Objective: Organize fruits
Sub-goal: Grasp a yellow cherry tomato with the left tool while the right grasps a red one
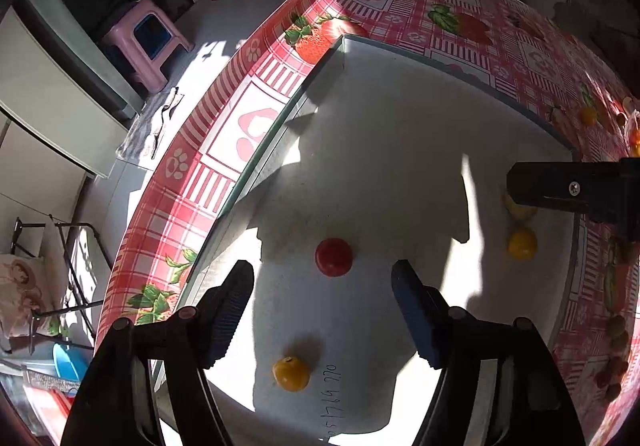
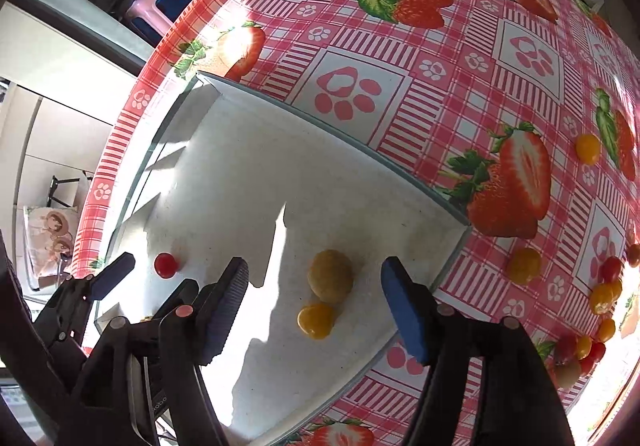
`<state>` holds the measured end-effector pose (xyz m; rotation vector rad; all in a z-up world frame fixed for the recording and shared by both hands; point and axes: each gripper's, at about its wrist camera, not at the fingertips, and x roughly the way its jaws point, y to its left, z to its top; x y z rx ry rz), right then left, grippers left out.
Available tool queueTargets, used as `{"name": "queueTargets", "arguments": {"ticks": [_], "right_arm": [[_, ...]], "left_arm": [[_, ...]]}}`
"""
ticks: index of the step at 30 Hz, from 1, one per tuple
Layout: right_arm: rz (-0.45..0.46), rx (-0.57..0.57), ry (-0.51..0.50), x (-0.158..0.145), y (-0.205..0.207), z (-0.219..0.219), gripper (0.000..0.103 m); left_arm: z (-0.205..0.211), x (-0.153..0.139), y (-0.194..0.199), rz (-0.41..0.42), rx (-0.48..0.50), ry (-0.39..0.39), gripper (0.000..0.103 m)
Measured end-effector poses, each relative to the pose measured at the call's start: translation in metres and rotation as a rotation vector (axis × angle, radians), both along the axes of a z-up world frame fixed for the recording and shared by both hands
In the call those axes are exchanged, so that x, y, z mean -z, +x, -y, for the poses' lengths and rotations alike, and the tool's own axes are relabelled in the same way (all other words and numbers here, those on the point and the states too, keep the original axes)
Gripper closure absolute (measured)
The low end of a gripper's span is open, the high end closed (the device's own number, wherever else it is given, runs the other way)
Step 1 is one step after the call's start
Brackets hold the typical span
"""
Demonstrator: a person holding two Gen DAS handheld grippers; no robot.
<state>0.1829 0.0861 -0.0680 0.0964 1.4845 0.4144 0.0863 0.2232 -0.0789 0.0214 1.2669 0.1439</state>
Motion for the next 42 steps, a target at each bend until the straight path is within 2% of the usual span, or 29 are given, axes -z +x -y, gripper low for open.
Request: {"name": "queueTargets", "arguments": {"ticks": [5, 10, 15, 22, 28, 38, 39, 41, 42], "right_arm": [[0.01, 0.056, 0.04, -0.024, -0.01, 0.026, 0.019], [0.025, 0.104, 0.003, -0.038, -0.035, 0.067, 0.019], [0.008, 0.173, -0.05, -0.036, -0.061, 0.124, 0.019], [-0.059, 0.326, -0.102, -0.023, -0.093, 0.211, 0.019], [-0.076, 0.395, -0.128, -0.013, -0.099, 0.259, 0.019], [-0.033, 0.331, -0.178, 0.011, -0.093, 0.277, 0.02], [-0.025, 0.326, -0.177, 0.012, -0.092, 0.277, 0.022], [-0.015, 0.311, -0.186, 0.015, -0.089, 0.278, 0.035], [-0.015, 0.306, -0.185, 0.018, -0.088, 0.279, 0.038]], "left_arm": [[0.016, -0.014, -0.005, 0.003, 0.046, 0.016, 0.031], [0.049, -0.03, -0.007, 0.013, 0.109, 0.015, 0.031], [0.095, -0.041, -0.004, 0.007, 0.191, 0.017, 0.031], [0.164, -0.053, 0.001, 0.019, 0.296, -0.034, 0.031], [0.212, -0.036, 0.018, 0.003, 0.316, -0.074, 0.031], [0.23, 0.008, 0.06, -0.042, 0.265, -0.027, 0.031], [0.231, 0.011, 0.062, -0.044, 0.265, -0.02, 0.031], [0.233, 0.016, 0.067, -0.048, 0.26, -0.009, 0.031], [0.234, 0.017, 0.069, -0.049, 0.261, -0.006, 0.031]]}}
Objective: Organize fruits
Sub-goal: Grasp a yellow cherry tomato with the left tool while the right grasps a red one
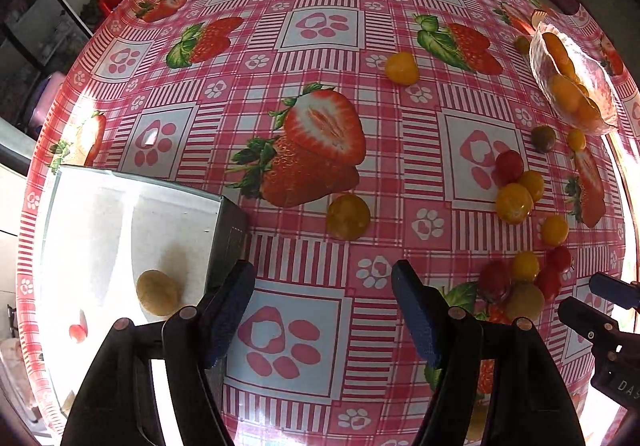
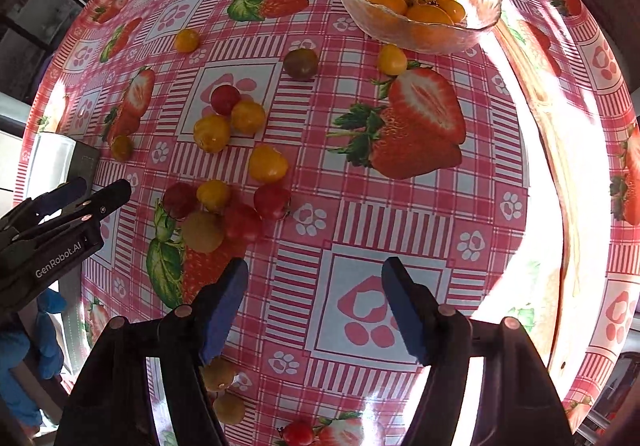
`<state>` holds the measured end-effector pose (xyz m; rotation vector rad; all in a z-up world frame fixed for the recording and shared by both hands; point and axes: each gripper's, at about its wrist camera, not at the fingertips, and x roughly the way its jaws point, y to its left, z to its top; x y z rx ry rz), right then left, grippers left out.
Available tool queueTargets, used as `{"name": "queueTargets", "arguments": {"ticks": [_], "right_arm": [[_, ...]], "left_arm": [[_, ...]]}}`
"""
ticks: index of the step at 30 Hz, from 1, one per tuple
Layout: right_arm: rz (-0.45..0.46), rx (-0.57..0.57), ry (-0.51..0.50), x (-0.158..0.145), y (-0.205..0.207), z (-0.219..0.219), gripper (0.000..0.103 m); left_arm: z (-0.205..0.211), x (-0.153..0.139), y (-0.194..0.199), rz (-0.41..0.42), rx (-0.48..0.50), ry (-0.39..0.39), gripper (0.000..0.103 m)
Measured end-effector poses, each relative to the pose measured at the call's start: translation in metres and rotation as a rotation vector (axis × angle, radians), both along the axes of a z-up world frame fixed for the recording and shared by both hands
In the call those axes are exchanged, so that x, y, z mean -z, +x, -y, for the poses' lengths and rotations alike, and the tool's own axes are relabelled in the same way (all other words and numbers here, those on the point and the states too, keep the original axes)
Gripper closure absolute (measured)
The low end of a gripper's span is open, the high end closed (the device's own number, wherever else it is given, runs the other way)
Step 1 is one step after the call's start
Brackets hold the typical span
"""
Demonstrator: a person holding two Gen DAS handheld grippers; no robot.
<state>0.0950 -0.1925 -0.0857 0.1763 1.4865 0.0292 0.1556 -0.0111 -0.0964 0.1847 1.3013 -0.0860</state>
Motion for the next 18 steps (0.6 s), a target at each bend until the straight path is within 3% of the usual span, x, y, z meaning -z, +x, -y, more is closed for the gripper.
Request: {"name": "queueTargets", "arguments": {"ticks": [1, 10, 12, 15, 16, 17, 18], "right_arm": [[-0.002, -0.003, 0.003, 0.002, 0.0, 0.001, 0.044], [0.071, -0.089, 0.019, 0.001, 0.017, -0.013, 0.045], [0.077, -0.101, 0.014, 0.0, 0.021, -0.016, 0.049], [0.073, -0.1, 0.02, 0.0, 0.026, -0.017, 0.076], [0.073, -0.097, 0.021, 0.0, 0.027, -0.017, 0.082], [0.074, -0.09, 0.028, 0.0, 0.028, -0.016, 0.082], [0.074, -0.082, 0.035, 0.0, 0.028, -0.015, 0.082]], "left_arm": [[0.001, 0.002, 0.002, 0.001, 0.001, 0.004, 0.031], [0.013, 0.001, 0.022, 0.041, 0.018, -0.024, 0.031], [0.013, 0.002, 0.023, 0.045, 0.026, -0.035, 0.032], [0.014, -0.001, 0.02, 0.057, 0.044, -0.057, 0.051], [0.014, -0.001, 0.019, 0.054, 0.052, -0.077, 0.069], [0.015, -0.002, 0.019, 0.052, 0.06, -0.082, 0.077], [0.016, -0.002, 0.018, 0.051, 0.068, -0.084, 0.079]]}}
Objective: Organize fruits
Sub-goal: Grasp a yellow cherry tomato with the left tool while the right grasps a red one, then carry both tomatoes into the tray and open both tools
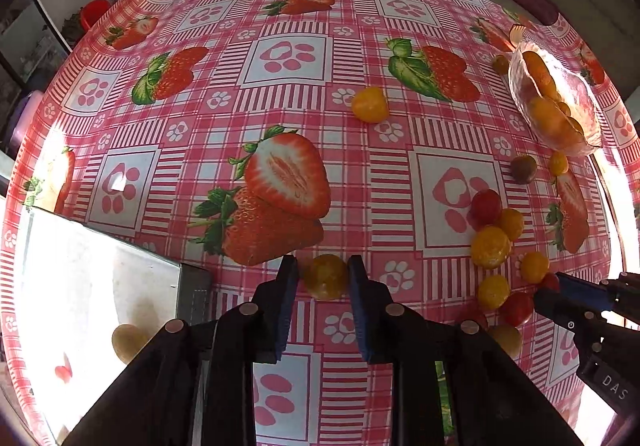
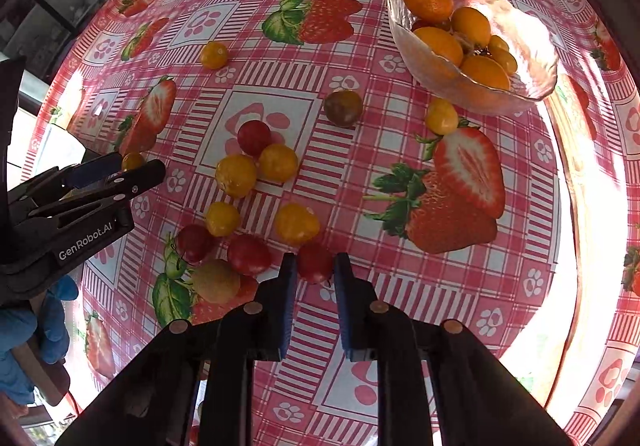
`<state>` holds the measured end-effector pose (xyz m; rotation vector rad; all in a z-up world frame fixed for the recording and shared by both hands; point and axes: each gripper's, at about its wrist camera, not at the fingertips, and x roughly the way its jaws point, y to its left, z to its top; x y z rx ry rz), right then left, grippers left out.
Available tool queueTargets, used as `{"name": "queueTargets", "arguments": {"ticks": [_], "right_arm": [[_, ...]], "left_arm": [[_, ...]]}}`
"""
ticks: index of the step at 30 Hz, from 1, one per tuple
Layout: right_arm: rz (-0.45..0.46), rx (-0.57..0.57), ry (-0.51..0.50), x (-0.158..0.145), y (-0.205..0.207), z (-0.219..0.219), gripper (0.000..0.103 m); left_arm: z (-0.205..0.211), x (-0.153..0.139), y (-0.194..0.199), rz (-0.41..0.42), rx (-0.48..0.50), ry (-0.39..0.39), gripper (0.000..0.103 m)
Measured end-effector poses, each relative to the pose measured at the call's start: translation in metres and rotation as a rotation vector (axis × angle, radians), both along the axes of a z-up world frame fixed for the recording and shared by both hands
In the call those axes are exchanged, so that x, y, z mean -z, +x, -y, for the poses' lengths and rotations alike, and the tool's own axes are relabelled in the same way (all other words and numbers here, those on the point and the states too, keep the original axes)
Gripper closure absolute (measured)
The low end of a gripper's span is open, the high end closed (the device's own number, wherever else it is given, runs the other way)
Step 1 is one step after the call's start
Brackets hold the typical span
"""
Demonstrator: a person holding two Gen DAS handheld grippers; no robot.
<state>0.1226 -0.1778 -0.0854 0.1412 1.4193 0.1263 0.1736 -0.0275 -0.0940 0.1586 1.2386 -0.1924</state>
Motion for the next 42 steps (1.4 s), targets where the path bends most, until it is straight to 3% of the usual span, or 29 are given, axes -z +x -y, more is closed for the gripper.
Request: {"name": "queueTargets", "arguments": {"ticks": [6, 22, 42], "right_arm": [[0.0, 0.023, 0.034, -0.008, -0.006, 0.003, 0.082], [-0.006, 0.062, 0.078, -0.038, -0.029, 0.004, 0.082], [0.013, -0.081, 0.049, -0.076, -0.046, -0.065, 0.082]], "left_arm": [[-0.01, -0.006, -0.005, -0.023, -0.031, -0.07, 0.08], [-0.024, -0.056, -0.055, 0.006, -0.021, -0.137, 0.08], [-0.118, -0.082, -0.112, 0.024, -0.098, -0.099, 0.08]]}}
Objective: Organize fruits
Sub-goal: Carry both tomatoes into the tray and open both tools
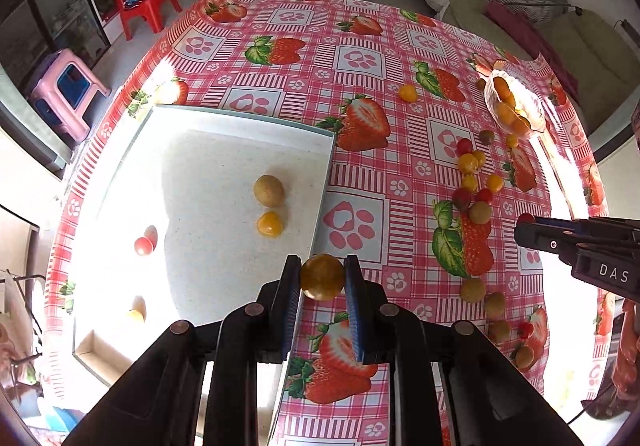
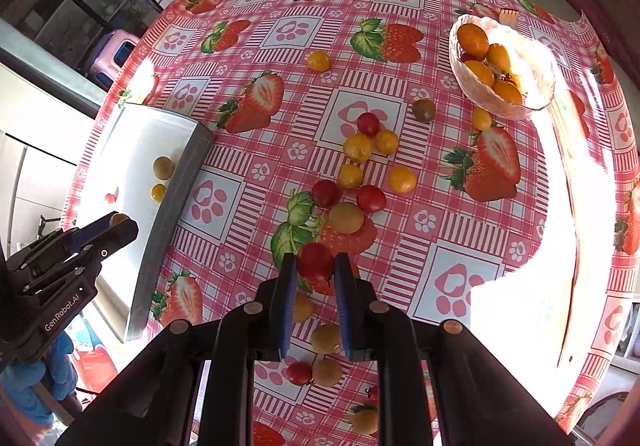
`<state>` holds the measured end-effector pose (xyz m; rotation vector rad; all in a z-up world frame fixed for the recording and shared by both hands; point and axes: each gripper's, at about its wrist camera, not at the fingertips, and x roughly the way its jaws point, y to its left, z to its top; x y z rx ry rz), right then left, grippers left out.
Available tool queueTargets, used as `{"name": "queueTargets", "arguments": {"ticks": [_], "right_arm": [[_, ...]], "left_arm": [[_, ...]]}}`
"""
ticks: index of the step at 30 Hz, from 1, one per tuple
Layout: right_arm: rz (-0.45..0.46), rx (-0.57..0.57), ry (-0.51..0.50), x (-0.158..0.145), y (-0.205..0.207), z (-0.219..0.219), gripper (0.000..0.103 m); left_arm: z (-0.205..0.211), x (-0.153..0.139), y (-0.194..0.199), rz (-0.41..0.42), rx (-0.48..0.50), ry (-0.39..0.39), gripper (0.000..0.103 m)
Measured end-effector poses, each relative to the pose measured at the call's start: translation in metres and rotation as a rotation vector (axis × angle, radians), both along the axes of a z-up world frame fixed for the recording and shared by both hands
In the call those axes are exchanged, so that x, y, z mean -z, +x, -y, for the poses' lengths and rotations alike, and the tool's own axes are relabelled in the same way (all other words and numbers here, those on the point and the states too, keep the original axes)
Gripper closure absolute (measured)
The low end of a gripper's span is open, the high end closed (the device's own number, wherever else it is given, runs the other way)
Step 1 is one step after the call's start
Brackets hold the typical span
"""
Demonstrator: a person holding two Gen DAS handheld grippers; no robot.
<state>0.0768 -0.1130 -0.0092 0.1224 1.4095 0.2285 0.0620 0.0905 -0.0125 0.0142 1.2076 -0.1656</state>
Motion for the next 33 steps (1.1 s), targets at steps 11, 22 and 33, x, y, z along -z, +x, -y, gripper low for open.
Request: {"name": "queueTargets", "arguments": {"ticks": [11, 22, 33], "right_arm": [[-0.007, -0.147, 0.03, -0.002, 0.016, -0.077, 0.082], [-0.051, -0.268, 0.069, 0.02, 0.025, -0.16, 0.082], [-0.131, -0.337, 0.056, 0.054, 0.03, -0.204, 0.082]], "left_arm": [[-0.074, 0.014, -0.019, -0.02, -0.144, 0.031, 0.08], [-0.122, 0.046, -0.039, -0.081, -0.247, 0.064, 0.08], [-0.13, 0.065, -0.04, -0.11, -0.255, 0.081, 0.08]]}}
